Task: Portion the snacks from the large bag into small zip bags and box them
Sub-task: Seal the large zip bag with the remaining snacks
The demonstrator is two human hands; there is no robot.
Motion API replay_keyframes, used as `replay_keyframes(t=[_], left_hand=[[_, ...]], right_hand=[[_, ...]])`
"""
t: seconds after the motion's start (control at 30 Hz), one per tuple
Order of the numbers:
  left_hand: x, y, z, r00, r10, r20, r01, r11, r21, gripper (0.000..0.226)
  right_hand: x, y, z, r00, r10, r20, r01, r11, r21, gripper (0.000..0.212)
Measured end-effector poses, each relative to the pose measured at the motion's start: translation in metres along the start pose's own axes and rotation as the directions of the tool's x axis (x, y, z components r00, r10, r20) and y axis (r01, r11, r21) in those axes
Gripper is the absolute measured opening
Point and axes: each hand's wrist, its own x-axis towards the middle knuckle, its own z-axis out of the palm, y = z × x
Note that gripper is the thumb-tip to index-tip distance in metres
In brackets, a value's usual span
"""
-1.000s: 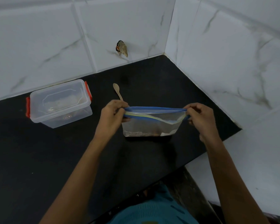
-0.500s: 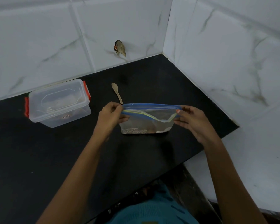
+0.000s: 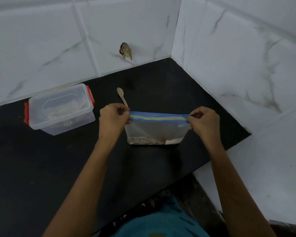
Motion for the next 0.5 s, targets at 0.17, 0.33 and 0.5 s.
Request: replay_keyframes(t=[0.17,0.33,0.5], left_hand=[[0.003,0.006,-0.011,0.990,0.092,0.106,-0.101,0.991,0.085,0.020],[-0.001,0.006,-0.013,0.978,0.211,0.006,-0.203,0.934,0.293,0.022],[-0.004,0.006,-0.015,0.944,0.329,-0.005,-0.316,0.912,0.263,0.020]], right_hand=[[0.005,-0.005,-0.010,0.993,0.022,0.112,-0.017,0.999,-0.044,0.010],[0.007,-0.004,-0.011,0.998,-0.050,0.043,0.057,0.977,-0.205,0.014],[0.009,0.000,-0.014,0.997,-0.075,0.016,0.076,0.977,-0.199,0.018]])
